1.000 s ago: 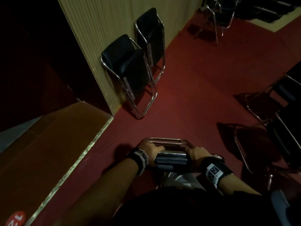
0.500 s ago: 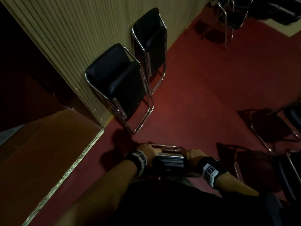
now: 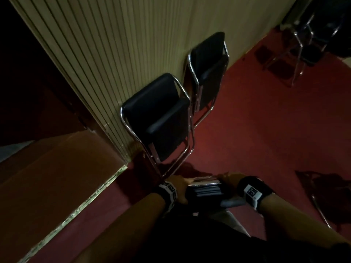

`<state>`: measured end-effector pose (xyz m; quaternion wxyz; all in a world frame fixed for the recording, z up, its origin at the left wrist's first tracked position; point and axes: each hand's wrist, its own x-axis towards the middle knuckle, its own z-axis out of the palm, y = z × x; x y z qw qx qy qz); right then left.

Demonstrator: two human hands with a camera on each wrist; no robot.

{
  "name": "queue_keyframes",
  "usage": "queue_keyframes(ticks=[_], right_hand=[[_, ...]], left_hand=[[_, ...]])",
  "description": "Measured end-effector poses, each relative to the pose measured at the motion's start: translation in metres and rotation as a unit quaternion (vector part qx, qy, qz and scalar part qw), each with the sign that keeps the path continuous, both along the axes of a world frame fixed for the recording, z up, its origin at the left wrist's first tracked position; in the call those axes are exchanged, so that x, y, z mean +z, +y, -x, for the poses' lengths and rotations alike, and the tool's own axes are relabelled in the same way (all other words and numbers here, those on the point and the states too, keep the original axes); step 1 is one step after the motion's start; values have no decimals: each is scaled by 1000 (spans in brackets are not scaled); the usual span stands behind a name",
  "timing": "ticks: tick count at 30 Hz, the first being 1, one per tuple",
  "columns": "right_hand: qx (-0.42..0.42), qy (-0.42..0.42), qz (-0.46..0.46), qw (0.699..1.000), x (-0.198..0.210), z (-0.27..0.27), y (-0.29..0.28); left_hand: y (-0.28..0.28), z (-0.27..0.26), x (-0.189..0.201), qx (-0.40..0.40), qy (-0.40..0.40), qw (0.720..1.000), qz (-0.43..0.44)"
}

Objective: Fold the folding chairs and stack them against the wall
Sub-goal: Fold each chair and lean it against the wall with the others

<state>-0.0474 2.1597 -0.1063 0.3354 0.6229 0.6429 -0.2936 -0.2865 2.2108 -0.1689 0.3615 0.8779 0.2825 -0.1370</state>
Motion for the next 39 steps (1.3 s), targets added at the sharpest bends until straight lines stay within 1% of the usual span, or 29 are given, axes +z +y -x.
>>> queue_keyframes(ticks=[1,3,4,6,7,9,10,12,13,15,16,17,18,19,21,22,24,25,27,28,30,34,36,37,39], right_hand=[[-1,1,2,1000,8,3,7],[59,0,11,998,5,-1,52],[78,-13,10,997,6,-1,62],[135,-3,8,991,4,-8,114],[142,2,7,990,6,-4,123],[196,3,21,980,18,-4,172],[197,-3,18,980,21,0,176],[270,3,0,963,19,-10,221],[274,-2,-7,962,16,-10,227],[331,13,-35,943,14,-22,277],[317,18,-49,947,12,-18,284],[335,17,-69,940,7,-23,307],[353,20,-93,931,4,-26,328],[345,13,-107,932,-1,-22,333],[350,39,-145,925,-18,-27,363],[330,44,-160,929,-24,-22,367],[297,70,-148,941,-32,-19,386],[273,73,-148,948,-32,-13,387],[258,86,-136,952,-40,-12,398],[258,88,-143,952,-39,-11,400],[248,96,-119,957,-45,-13,402],[225,111,-138,958,-50,-15,398],[199,112,-138,964,-51,-23,397],[198,111,-135,965,-51,-27,400],[182,107,-129,969,-42,-38,402]], left_hand=[[7,0,3,3,7,1000,-4],[34,-1,-4,35,30,999,6],[39,2,-2,38,39,998,14],[65,0,-9,87,43,995,34],[69,4,-6,105,41,992,54],[93,-2,-7,158,50,985,51],[96,0,-9,166,52,983,65],[118,-12,-10,222,62,970,73],[124,-10,-7,224,68,968,86],[145,-25,-5,315,59,945,68],[149,-20,-6,340,60,937,51],[159,-24,-1,380,62,923,26],[168,-29,0,402,69,913,9],[173,-25,-2,408,69,910,6],[188,-45,-1,453,93,886,-35],[193,-48,-1,458,105,880,-68],[206,-74,4,494,152,849,-111],[211,-78,8,501,165,838,-136],[222,-92,14,516,201,822,-133],[227,-90,15,513,210,822,-134],[234,-90,18,495,234,830,-106],[235,-80,23,492,232,832,-110],[235,-80,24,480,227,843,-90],[235,-81,25,479,228,844,-82],[238,-86,29,456,224,857,-83]])
